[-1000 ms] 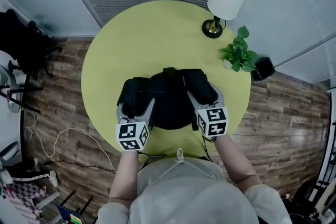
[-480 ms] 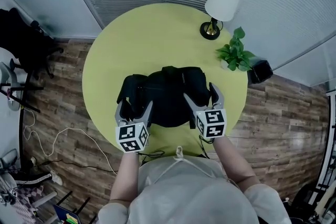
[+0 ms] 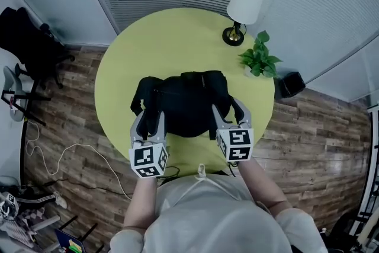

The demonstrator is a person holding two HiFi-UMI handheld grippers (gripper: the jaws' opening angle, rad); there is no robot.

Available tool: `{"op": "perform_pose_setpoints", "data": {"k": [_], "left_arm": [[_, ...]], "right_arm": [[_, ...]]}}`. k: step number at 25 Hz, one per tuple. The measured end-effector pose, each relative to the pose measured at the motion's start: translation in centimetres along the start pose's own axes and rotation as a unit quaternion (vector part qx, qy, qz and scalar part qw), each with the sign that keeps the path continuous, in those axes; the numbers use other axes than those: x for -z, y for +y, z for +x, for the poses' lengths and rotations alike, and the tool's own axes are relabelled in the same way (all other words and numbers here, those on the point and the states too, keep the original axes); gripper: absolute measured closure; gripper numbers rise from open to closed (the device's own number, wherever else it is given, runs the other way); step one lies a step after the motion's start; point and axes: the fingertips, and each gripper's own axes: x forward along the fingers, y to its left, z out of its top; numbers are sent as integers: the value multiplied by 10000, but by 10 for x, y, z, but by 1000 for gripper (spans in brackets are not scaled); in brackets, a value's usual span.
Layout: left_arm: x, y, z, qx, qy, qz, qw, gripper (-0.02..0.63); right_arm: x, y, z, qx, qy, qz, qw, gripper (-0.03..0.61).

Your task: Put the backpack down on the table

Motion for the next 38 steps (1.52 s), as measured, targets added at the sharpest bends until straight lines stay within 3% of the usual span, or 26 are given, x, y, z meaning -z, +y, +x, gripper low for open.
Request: {"op": "perform_pose_setpoints", "data": {"k": [7, 9, 23, 28, 33, 38], "left_arm": [[-14, -31, -25, 209, -209, -105, 9995, 602], [-15, -43, -30, 368, -204, -65, 9991, 607], [-15, -64, -49, 558, -180, -37, 9983, 607], [-11, -63, -53, 649, -85, -24, 9979, 607], [-12, -59, -52, 611, -90, 336, 9975, 607], [-13, -56, -48, 641, -111, 264, 9975, 607]], "right_arm": [[1, -4, -34, 26, -141, 193, 9997, 516], [0, -4, -42, 38, -199, 220, 9996, 580], [-7, 17, -64, -429, -340, 91, 9985, 580], [-3, 23, -65, -440, -295, 25, 9986, 580], [-4, 27, -64, -441, -295, 41, 9986, 580], [-7, 32, -62, -469, -323, 24, 9984, 580]]}}
